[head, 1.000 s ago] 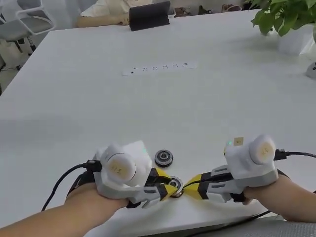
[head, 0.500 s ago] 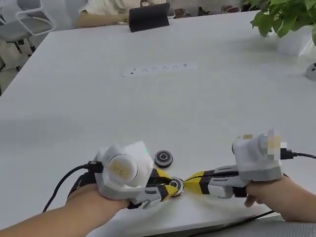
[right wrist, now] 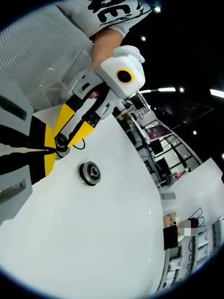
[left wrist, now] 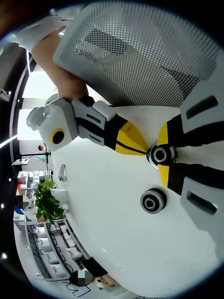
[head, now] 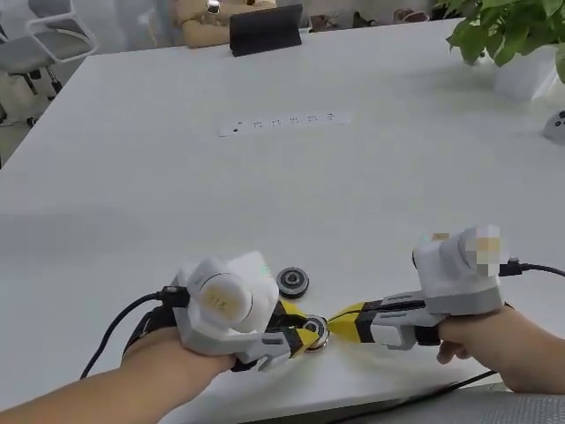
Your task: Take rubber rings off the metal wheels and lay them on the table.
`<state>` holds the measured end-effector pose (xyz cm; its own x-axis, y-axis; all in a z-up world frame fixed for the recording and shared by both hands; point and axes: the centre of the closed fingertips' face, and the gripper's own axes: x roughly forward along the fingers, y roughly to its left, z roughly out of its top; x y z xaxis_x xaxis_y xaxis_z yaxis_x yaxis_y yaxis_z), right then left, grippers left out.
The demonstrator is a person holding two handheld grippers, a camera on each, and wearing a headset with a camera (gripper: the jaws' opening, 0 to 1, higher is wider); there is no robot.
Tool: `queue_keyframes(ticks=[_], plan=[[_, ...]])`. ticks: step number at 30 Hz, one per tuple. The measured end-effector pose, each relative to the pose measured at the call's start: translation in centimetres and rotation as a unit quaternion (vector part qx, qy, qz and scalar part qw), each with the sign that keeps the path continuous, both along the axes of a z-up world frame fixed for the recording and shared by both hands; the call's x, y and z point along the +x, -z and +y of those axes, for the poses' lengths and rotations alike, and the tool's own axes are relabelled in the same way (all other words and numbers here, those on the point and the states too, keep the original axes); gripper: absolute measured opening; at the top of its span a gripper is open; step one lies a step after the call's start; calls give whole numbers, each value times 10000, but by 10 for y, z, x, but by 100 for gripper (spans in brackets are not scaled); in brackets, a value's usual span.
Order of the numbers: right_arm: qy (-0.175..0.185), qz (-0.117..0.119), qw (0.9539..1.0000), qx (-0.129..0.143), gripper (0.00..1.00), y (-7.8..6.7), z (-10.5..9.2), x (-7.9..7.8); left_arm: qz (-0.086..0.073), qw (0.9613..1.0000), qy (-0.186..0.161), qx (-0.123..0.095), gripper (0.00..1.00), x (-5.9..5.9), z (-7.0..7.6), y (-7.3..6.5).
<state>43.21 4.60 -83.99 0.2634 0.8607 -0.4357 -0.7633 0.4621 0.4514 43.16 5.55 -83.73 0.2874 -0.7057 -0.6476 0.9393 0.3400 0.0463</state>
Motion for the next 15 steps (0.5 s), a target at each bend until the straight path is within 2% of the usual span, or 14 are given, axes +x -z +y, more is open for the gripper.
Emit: queue_keyframes(ticks=[15], plan=[[-123, -79, 9999, 87, 0, -4, 5, -3, 8, 10000, -29, 14, 7, 0, 0, 0]])
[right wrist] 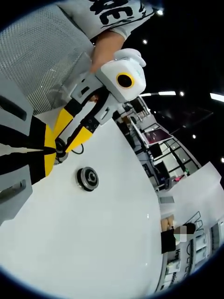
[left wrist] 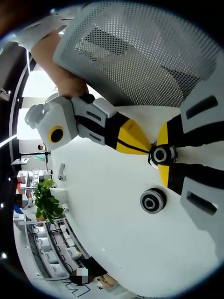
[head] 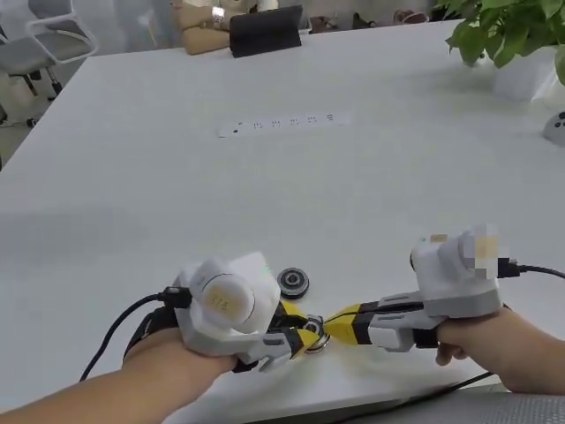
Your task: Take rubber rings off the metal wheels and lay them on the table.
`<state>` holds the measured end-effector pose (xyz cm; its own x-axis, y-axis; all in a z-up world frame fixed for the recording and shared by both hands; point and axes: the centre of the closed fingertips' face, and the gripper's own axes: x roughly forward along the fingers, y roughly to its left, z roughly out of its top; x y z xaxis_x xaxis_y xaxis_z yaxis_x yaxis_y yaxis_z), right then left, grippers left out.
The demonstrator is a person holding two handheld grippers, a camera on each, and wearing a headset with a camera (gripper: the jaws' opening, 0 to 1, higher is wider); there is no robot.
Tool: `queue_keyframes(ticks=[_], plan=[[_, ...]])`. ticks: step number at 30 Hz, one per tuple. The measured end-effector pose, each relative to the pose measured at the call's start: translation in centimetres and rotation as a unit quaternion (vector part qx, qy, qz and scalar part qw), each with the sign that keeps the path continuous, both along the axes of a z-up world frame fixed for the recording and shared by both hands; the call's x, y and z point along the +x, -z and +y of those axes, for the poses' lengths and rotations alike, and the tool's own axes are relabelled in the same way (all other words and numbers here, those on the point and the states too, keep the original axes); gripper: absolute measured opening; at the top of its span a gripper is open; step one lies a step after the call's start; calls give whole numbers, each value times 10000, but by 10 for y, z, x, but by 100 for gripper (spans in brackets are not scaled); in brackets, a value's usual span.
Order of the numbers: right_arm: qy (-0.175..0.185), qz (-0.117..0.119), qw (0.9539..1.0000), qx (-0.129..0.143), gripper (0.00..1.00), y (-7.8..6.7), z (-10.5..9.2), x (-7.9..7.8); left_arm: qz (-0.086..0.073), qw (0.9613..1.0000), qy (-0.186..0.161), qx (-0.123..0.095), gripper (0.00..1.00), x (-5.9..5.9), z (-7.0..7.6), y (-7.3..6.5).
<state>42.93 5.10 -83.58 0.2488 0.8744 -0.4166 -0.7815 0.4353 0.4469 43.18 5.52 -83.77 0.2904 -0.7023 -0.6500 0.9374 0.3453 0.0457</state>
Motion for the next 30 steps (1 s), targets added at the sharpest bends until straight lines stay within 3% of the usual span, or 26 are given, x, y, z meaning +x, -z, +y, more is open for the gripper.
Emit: queue_keyframes(ticks=[16, 17, 18, 20, 24, 30], plan=[[-193, -63, 9997, 119, 0, -5, 7, -5, 4, 10000, 15, -2, 7, 0, -1, 0], [-224, -87, 9996, 149, 0, -6, 8, -6, 6, 10000, 16, -6, 7, 0, -1, 0], [-265, -105, 9988, 396, 0, -14, 12, -7, 8, 10000, 15, -12, 7, 0, -1, 0], [-356, -191, 9989, 244, 0, -11, 11, -9, 8, 10000, 11, -8, 7, 0, -1, 0], [-263, -135, 9990, 321, 0, -11, 9, -6, 33, 10000, -9, -21, 7, 0, -1, 0], [-216, -221, 9993, 208, 0, -8, 7, -4, 61, 9999, -18, -123, 7, 1, -1, 0]])
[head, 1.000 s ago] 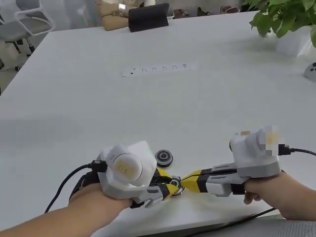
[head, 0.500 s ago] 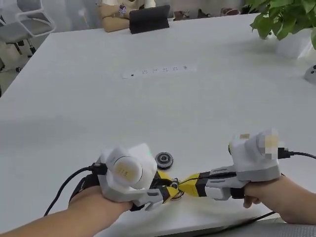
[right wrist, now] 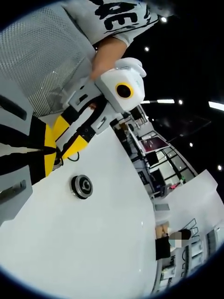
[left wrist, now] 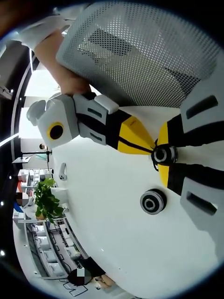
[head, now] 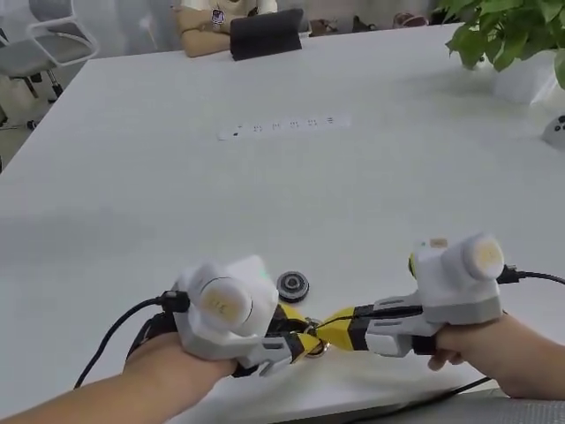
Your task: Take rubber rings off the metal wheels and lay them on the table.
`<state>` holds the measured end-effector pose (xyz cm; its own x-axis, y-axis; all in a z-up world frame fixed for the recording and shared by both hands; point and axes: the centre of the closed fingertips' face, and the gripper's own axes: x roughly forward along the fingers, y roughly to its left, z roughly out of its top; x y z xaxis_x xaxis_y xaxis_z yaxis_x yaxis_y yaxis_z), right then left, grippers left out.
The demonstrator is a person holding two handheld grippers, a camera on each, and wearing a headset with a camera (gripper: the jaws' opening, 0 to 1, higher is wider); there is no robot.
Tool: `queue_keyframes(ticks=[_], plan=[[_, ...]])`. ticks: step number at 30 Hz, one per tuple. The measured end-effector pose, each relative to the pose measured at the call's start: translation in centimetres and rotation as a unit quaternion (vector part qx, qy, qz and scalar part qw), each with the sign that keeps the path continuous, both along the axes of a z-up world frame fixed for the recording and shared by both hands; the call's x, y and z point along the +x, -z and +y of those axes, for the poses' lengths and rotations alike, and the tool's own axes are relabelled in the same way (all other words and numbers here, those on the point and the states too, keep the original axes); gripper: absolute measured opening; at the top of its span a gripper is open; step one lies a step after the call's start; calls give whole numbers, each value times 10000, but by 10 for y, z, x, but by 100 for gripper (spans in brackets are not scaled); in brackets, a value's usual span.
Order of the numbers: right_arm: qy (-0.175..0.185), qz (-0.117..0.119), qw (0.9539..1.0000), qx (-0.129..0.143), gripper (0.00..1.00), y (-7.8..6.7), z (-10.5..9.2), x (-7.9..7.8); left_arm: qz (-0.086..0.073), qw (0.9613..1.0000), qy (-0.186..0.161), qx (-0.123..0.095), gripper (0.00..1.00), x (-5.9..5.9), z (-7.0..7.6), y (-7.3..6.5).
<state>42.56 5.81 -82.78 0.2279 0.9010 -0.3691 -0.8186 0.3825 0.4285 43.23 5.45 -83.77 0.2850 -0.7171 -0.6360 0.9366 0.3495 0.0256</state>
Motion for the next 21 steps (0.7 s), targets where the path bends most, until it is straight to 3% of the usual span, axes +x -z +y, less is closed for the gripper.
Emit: queue_keyframes(ticks=[6, 21], plan=[[94, 15, 9999, -49, 0, 3, -4, 3, 73, 10000, -3, -45, 8, 0, 0, -1], [194, 87, 9998, 61, 0, 1, -5, 5, 287, 9994, 72, -158, 22, -7, 0, -6]])
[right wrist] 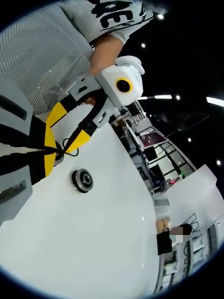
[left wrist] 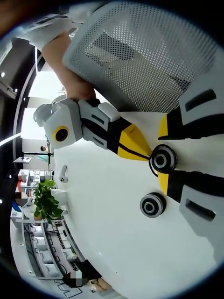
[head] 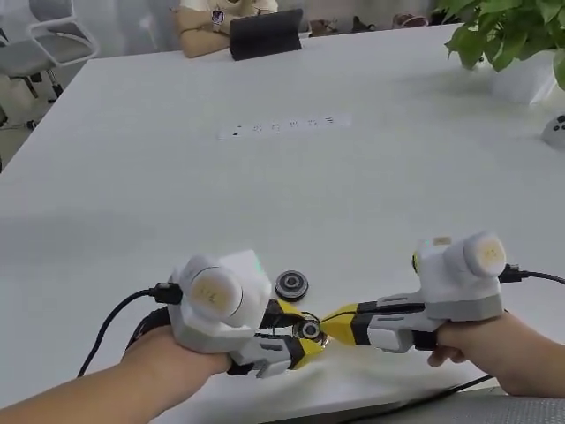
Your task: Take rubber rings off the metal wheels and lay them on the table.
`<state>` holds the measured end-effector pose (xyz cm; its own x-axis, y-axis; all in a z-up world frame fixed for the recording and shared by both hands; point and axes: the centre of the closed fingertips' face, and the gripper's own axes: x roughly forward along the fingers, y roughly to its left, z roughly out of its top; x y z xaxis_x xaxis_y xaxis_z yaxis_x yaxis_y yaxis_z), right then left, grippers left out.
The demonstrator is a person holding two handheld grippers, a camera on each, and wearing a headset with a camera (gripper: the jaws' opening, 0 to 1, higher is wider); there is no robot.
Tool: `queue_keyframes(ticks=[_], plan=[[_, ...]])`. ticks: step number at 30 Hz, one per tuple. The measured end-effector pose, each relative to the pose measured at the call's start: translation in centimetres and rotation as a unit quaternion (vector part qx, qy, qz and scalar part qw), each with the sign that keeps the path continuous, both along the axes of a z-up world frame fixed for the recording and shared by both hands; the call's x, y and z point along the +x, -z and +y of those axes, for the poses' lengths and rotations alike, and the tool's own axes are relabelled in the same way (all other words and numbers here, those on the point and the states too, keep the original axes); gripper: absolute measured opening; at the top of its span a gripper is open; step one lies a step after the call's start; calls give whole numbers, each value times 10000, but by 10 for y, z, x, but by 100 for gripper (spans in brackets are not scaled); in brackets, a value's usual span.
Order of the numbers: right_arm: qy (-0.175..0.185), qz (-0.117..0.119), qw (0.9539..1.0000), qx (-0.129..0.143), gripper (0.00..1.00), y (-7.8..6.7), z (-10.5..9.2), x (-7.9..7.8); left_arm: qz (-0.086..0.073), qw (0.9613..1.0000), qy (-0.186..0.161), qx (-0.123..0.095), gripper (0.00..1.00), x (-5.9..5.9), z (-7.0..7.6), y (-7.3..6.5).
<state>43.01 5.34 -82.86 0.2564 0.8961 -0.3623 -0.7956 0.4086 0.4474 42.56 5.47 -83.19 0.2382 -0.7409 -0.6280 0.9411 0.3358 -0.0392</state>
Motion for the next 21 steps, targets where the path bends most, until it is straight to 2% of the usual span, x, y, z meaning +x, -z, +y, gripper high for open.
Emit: queue_keyframes(ticks=[5, 11, 21], plan=[[-18, 16, 10000, 53, 0, -2, 1, -1, 75, 9999, -14, -76, 25, -3, 1, -7], [-43, 23, 10000, 86, 0, -4, 0, -3, 48, 9998, -18, -192, 32, -5, 3, -18], [-143, 55, 9998, 156, 0, -10, 2, -7, 8, 9996, -24, -266, 43, -12, 11, -31]])
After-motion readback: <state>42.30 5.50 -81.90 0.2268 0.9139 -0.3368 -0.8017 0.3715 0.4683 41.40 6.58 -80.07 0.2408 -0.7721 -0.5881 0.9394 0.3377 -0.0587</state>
